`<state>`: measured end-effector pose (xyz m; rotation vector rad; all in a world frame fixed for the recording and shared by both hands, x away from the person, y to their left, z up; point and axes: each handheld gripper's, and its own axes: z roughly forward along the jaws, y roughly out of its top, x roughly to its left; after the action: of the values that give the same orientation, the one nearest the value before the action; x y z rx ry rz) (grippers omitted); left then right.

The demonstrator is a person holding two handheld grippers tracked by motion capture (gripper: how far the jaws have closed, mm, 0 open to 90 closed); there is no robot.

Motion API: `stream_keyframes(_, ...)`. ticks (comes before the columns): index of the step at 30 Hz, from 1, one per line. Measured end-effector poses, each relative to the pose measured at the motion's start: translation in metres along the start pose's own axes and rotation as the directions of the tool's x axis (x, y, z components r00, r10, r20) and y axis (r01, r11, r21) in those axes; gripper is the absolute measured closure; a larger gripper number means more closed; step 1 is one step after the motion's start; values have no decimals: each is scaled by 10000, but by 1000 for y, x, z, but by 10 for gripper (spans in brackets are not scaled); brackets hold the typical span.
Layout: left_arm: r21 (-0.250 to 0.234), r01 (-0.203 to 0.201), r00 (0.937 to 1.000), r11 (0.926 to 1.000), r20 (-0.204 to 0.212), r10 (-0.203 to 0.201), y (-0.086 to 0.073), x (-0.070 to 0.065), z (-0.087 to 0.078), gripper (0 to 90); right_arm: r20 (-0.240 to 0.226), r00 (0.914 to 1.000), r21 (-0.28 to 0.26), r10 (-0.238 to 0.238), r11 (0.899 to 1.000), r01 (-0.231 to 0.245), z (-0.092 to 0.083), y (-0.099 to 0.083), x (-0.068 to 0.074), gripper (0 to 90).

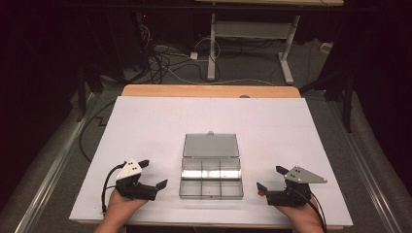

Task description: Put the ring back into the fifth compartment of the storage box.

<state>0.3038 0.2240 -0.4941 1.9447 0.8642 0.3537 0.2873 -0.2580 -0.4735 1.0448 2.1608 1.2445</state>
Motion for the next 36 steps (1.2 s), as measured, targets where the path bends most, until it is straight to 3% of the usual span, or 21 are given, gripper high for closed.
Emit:
stream_keyframes(7, -10, 20, 10000, 10000, 88, -19, 0, 1, 0, 0, -315, 9995, 61, 2, 10000, 0, -10, -5, 3, 235)
stream_keyframes(11, -125, -221, 9997, 9997, 128, 223, -1, -1, -1, 0, -539, 9985, 77, 35, 10000, -31, -15, -7, 5, 305)
stream_keyframes(17, -272, -40, 9999, 9996, 120, 43, -1, 0, -2, 0, -481, 9988, -43, -48, 10000, 46, -20, -9, 8, 440)
stream_keyframes(28, -305, -118, 9999, 9995, 106, 122, -2, -1, -2, 0, -678, 9977, 317, -50, 9995, 72, -16, -11, 10, 650)
stream_keyframes(36, -333, -116, 9999, 9994, 74, 119, -2, -1, -3, 0, -838, 9964, 516, -110, 9985, 154, -14, -11, 12, 745)
